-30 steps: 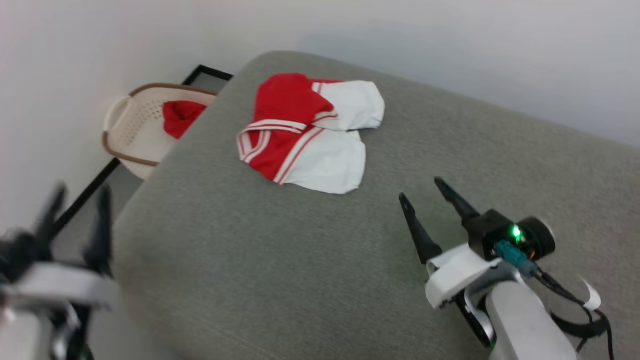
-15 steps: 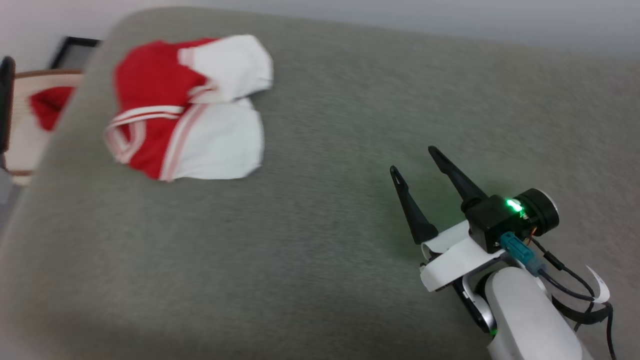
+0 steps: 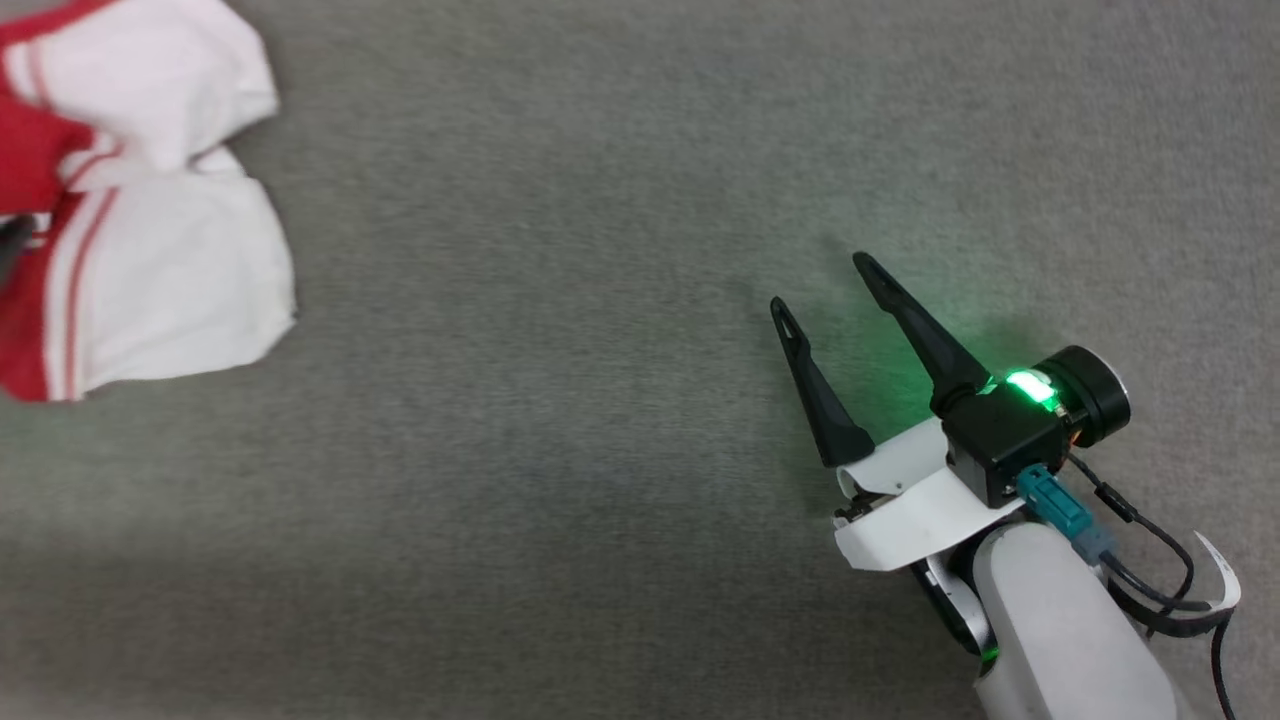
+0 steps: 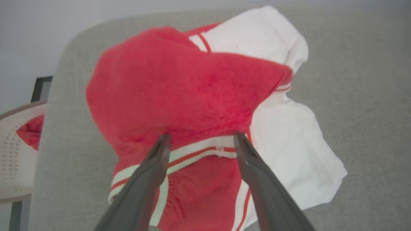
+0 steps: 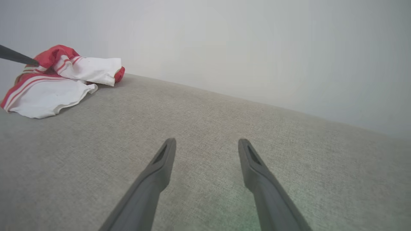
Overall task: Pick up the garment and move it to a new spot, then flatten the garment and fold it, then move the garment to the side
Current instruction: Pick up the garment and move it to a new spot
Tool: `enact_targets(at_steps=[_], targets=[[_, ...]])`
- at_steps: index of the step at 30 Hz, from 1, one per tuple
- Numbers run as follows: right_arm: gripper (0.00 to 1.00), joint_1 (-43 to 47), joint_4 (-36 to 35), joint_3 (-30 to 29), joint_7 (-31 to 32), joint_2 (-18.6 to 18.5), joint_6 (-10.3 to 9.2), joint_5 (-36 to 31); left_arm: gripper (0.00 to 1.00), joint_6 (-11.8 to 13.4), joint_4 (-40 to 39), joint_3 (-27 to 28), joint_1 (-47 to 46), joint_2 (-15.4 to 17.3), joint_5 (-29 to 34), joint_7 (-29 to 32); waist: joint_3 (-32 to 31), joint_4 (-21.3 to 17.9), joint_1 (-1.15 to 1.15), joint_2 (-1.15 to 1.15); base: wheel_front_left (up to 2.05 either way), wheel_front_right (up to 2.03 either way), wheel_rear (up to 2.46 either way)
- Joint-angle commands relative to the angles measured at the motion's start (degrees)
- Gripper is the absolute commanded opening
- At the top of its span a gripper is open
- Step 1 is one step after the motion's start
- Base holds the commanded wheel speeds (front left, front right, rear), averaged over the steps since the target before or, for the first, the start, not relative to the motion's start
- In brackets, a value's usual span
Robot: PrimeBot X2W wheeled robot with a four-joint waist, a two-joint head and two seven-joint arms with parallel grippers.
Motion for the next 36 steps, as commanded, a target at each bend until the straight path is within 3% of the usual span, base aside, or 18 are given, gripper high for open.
enact_targets(at_steps=[1, 4, 16, 17, 18, 19, 31, 36], targets=[[1.0, 0.3, -1.2, 0.1, 0.0, 0.2, -0.04, -0.5, 1.0, 0.1, 0.0, -1.6, -1.3, 0.8, -3.2, 2.7, 4.6, -4.3, 0.0, 0.0, 0.0, 0.0, 0.0], [1.0, 0.3, -3.1, 0.2, 0.6, 0.2, -0.04, -1.3, 1.0, 0.1, 1.0, -3.9, -3.6, 1.8, -4.2, 4.8, 6.3, -4.7, 0.0, 0.0, 0.0, 0.0, 0.0], [1.0, 1.0, -10.8, 2.1, 3.6, 0.2, -0.04, -3.5, 1.0, 0.3, 5.8, -11.7, -4.7, -2.9, -11.6, 10.6, 8.9, -5.4, 0.0, 0.0, 0.0, 0.0, 0.0], [1.0, 1.0, -11.2, 2.2, 3.8, 0.2, -0.04, -3.7, 0.76, 0.3, 5.9, -11.6, -4.5, -3.7, -12.8, 11.1, 8.6, -5.2, 0.0, 0.0, 0.0, 0.0, 0.0], [1.0, 1.0, -11.4, 2.2, 3.9, 0.2, -0.04, -3.8, 0.25, 0.3, 5.8, -11.6, -4.4, -4.1, -13.7, 11.7, 8.3, -5.1, 0.0, 0.0, 0.0, 0.0, 0.0], [1.0, 1.0, -11.6, 2.2, 4.0, 0.2, -0.04, -3.8, 0.0, 0.1, 5.6, -11.4, -4.7, -4.4, -14.0, 11.4, 7.9, -4.9, 0.0, 0.0, 0.0, 0.0, 0.0], [1.0, 1.7, -8.0, 0.9, 2.7, 0.1, -0.04, -0.9, 0.0, 0.1, 5.9, -7.0, -9.6, -3.6, -13.8, 1.9, -0.1, -2.7, 0.0, 0.0, 0.0, 0.0, 0.0], [1.0, 3.3, -6.1, -1.1, 1.3, 0.1, -0.04, 1.2, 0.0, 0.1, 0.8, -6.8, -11.8, -4.7, -13.2, 0.4, -4.3, -2.6, 0.0, 0.0, 0.0, 0.0, 0.0]])
